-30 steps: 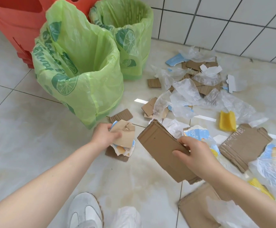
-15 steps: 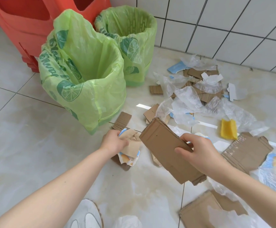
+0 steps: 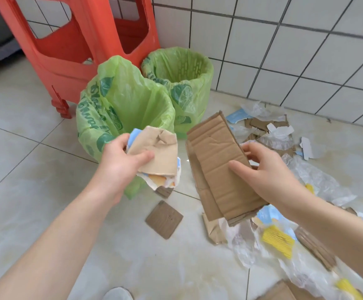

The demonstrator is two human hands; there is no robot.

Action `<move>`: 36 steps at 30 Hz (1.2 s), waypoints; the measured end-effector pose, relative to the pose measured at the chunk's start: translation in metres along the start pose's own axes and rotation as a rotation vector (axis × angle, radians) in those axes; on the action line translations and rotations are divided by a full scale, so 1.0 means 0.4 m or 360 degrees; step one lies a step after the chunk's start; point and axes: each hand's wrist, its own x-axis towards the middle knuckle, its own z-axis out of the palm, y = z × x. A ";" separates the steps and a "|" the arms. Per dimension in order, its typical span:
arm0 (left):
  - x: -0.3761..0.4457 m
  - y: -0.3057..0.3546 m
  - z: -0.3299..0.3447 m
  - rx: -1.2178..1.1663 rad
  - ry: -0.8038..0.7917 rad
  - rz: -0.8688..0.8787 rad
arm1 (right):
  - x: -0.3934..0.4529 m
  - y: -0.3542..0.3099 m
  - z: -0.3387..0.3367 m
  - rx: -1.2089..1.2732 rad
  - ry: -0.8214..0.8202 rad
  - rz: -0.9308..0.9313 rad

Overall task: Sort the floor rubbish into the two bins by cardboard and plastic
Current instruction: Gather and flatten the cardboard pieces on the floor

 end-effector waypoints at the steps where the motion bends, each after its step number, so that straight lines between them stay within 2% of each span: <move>1: 0.007 0.022 -0.011 -0.0013 0.0074 0.0067 | 0.013 -0.030 0.002 0.0029 0.0030 -0.0035; 9: 0.100 0.104 -0.080 0.0118 0.0677 0.0483 | 0.124 -0.201 0.061 0.0115 0.0013 -0.0164; 12: 0.149 0.114 -0.103 0.0281 0.0803 0.0565 | 0.191 -0.243 0.101 0.0198 0.0025 -0.0052; 15: 0.198 0.107 -0.112 0.0550 0.0851 0.0705 | 0.262 -0.279 0.137 0.0398 -0.0095 0.0157; 18: 0.236 0.094 -0.115 0.0861 0.0770 0.0714 | 0.310 -0.314 0.158 0.0352 -0.0279 0.0283; 22: 0.280 0.079 -0.138 0.1005 0.0649 0.0640 | 0.369 -0.323 0.171 0.0202 -0.0361 0.0313; 27: 0.317 0.072 -0.148 0.1219 0.0558 0.0636 | 0.434 -0.318 0.213 0.0077 -0.0637 0.0464; 32: 0.305 0.055 -0.118 0.1089 0.0120 0.0379 | 0.465 -0.317 0.225 0.0308 -0.0453 0.0441; 36: 0.277 0.041 -0.106 0.0999 0.0176 0.0422 | 0.447 -0.273 0.186 0.0276 -0.0425 0.0319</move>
